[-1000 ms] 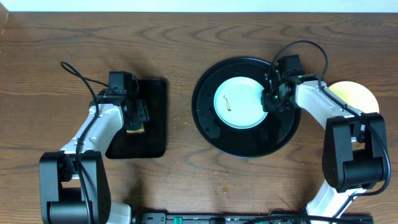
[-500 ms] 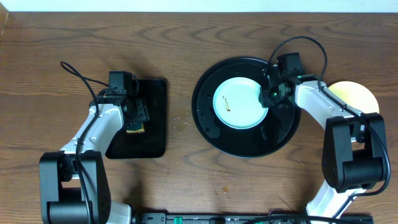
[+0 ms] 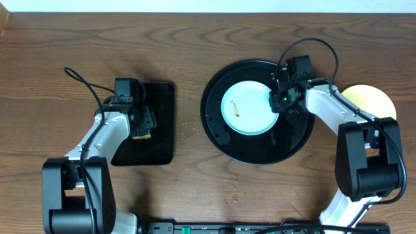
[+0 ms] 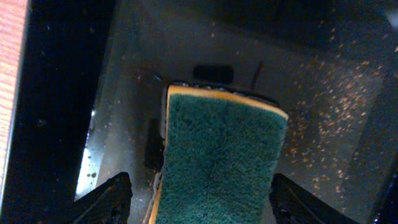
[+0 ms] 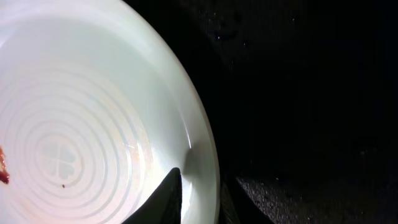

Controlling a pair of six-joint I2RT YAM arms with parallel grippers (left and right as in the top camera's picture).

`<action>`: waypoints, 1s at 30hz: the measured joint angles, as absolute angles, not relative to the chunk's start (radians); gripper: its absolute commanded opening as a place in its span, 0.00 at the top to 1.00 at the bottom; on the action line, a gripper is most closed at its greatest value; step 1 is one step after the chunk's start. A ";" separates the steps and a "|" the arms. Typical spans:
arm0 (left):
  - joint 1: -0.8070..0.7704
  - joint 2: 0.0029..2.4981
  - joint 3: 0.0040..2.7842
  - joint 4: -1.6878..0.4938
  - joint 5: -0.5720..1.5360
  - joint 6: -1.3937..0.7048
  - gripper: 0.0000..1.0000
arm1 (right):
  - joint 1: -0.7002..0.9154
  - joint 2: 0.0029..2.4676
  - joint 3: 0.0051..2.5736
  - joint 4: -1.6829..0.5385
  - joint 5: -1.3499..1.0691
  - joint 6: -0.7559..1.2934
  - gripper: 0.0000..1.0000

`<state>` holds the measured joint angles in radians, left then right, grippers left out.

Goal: Clean dirty plates on tray and stack at the side

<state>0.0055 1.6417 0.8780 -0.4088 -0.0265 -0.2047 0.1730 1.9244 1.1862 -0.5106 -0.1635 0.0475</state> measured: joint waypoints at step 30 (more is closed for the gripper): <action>0.006 1.267 0.783 -0.371 -0.013 -0.174 0.92 | 0.173 1.924 1.186 -0.516 -0.160 0.046 0.41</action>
